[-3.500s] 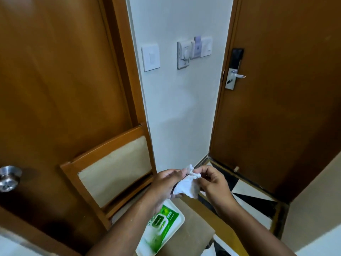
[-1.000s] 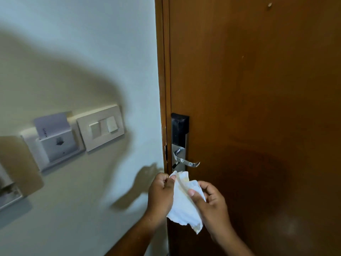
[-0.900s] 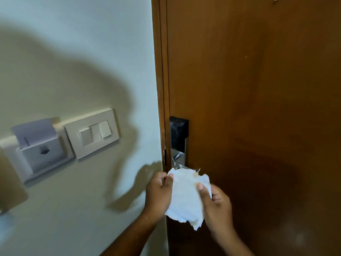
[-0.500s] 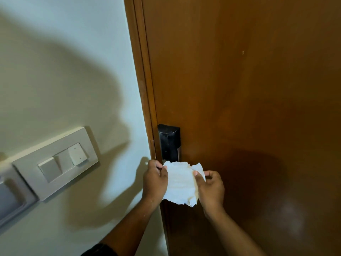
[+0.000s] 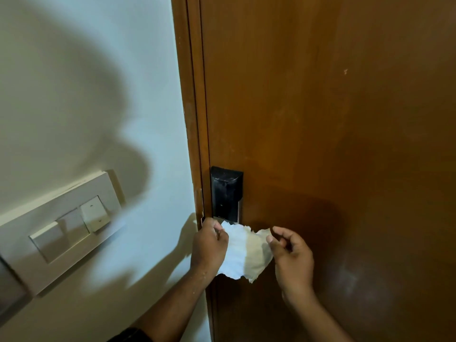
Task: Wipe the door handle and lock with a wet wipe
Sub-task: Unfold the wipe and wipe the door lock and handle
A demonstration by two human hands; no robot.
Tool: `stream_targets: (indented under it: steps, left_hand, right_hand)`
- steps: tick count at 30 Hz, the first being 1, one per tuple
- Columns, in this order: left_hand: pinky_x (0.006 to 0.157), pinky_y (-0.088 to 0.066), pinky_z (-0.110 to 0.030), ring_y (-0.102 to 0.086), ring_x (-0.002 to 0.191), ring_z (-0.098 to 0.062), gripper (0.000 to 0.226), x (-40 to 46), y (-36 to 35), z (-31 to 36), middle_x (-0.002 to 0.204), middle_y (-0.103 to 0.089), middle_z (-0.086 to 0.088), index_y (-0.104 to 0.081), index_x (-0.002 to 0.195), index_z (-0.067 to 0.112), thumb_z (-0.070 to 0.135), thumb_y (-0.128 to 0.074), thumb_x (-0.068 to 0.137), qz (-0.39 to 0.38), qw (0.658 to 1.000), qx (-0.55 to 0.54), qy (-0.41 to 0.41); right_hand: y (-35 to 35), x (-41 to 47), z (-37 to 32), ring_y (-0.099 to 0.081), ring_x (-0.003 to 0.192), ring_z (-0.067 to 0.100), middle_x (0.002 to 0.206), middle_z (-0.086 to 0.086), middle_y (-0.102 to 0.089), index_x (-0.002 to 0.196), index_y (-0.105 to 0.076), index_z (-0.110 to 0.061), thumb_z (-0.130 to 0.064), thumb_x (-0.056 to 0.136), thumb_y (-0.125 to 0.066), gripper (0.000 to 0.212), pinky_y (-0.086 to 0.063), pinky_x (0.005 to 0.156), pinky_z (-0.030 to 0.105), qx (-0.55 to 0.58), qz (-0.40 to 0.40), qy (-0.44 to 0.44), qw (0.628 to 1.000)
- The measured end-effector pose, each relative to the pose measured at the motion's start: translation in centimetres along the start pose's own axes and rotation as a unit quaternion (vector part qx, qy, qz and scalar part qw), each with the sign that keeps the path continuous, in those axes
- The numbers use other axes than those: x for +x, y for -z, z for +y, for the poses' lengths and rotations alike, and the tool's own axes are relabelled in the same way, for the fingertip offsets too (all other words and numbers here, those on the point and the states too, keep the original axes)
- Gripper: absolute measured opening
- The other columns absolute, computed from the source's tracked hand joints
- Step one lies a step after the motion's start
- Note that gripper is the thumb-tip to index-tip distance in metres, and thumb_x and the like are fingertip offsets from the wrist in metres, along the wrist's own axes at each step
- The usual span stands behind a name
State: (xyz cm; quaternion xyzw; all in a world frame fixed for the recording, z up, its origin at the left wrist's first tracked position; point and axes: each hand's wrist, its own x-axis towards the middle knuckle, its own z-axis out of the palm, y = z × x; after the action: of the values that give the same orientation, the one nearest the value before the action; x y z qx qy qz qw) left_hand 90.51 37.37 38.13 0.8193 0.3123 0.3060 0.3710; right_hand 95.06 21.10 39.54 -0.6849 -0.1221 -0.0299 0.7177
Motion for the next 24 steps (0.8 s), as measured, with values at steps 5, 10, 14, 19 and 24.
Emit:
stream_targets:
  steps: [5, 10, 14, 19, 24]
  left_hand:
    - [0.052, -0.043, -0.019, -0.061, 0.065, -0.005, 0.008, -0.3, 0.2, 0.2, 0.071, -0.063, 0.009, -0.057, 0.087, 0.024, 0.024, -0.059, 0.094, -0.008, 1.000, -0.015, 0.007]
    - [0.054, -0.053, -0.030, -0.059, 0.065, -0.007, 0.004, -0.5, 1.7, 0.8, 0.075, -0.063, 0.007, -0.057, 0.093, 0.024, 0.025, -0.060, 0.092, 0.055, 0.995, 0.070, -0.044]
    - [0.086, -0.055, -0.036, -0.060, 0.113, -0.026, 0.044, 1.1, 3.3, 2.3, 0.126, -0.061, -0.011, -0.053, 0.129, 0.015, 0.030, -0.062, 0.088, 0.164, 0.950, 0.181, -0.194]
    - [0.122, -0.009, -0.049, -0.007, 0.153, -0.035, 0.077, 4.8, 4.1, 6.1, 0.165, -0.012, -0.017, -0.015, 0.156, 0.015, 0.059, -0.034, 0.095, 0.152, 0.892, 0.284, -0.317]
    - [0.124, 0.000, -0.049, -0.001, 0.153, -0.036, 0.097, 8.6, 3.5, 9.9, 0.165, -0.010, -0.020, -0.006, 0.157, 0.013, 0.078, -0.027, 0.088, 0.171, 0.835, 0.332, -0.405]
  right_hand:
    - [-1.7, -1.2, -0.8, -0.060, 0.092, 0.009, 0.104, -0.002, -0.065, 0.108, -0.068, -0.016, -0.015, 0.093, -0.057, 0.019, -0.052, 0.078, 0.024, -0.273, -0.072, 0.227, 0.932]
    - [-3.3, -1.0, 0.4, -0.065, 0.088, 0.023, 0.096, 0.004, -0.071, 0.106, -0.070, -0.017, -0.040, 0.093, -0.049, 0.033, -0.048, 0.092, 0.041, -0.533, -0.193, 0.292, 0.770]
    - [-4.6, -0.9, 1.6, -0.069, 0.074, 0.023, 0.083, 0.005, -0.074, 0.105, -0.072, -0.015, -0.046, 0.080, -0.067, 0.040, -0.054, 0.083, 0.044, -0.608, -0.188, 0.300, 0.711]
    - [-6.3, -0.6, 1.5, -0.064, 0.050, 0.023, 0.064, 0.005, -0.070, 0.080, -0.074, -0.015, -0.045, 0.058, -0.084, 0.038, -0.053, 0.049, 0.034, -0.627, -0.178, 0.339, 0.678]
    - [-8.0, -0.1, 0.7, -0.068, 0.060, 0.023, 0.077, 0.008, -0.074, 0.086, -0.073, -0.016, -0.038, 0.084, -0.065, 0.024, -0.054, 0.055, 0.033, -0.631, -0.193, 0.295, 0.691]
